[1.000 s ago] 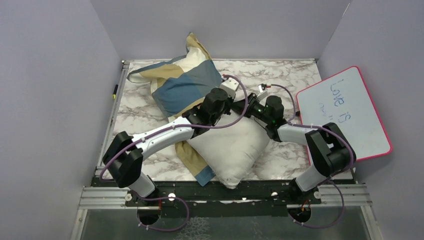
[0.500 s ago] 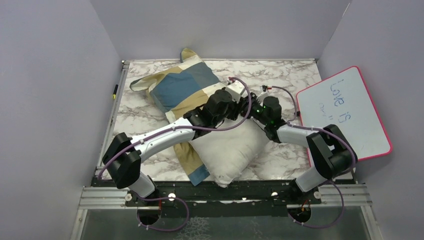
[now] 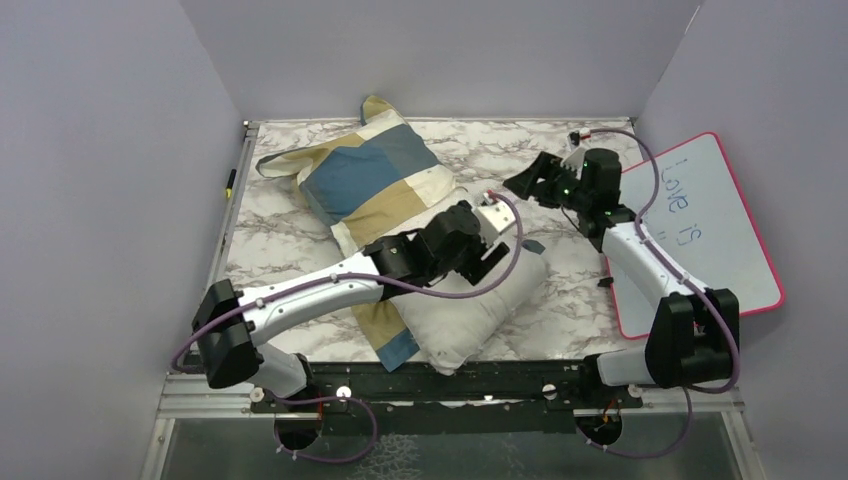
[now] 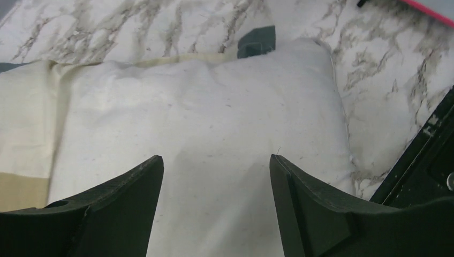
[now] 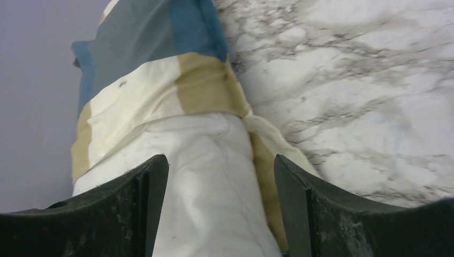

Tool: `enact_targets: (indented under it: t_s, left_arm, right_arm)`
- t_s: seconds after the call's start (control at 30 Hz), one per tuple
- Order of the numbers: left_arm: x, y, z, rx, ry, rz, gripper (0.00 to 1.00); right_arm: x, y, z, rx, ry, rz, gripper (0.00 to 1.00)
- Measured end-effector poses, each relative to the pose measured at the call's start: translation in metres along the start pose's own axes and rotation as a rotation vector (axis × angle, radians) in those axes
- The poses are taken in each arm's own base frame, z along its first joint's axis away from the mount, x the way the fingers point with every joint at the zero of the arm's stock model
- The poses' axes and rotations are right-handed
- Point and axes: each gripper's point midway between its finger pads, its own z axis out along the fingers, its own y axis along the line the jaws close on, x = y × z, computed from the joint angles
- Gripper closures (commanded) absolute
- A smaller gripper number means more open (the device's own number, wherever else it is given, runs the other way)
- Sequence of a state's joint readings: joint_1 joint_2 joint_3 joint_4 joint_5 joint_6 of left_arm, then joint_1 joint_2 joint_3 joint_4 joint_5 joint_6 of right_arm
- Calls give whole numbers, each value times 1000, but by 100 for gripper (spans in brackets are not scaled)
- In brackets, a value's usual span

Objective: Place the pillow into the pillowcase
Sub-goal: Stuff the pillow into the pillowcase.

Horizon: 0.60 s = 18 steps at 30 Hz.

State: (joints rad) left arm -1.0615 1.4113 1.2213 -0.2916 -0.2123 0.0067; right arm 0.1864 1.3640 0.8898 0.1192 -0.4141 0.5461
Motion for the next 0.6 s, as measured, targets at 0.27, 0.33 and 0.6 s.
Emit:
enact_targets:
  t_s: [0.27,0.33,0.6]
  left_arm:
    - [28,-60,48,20,181,227,2]
    - [33,-68,58,5,206,267,2]
    - [78,-56,84,-141,332,416,100]
  right_arm:
    - [19,-51,-3,78,136,9,21]
    - [34,-58,-3,88,182,34,20]
    - [44,-64,-5,84,211,61,19]
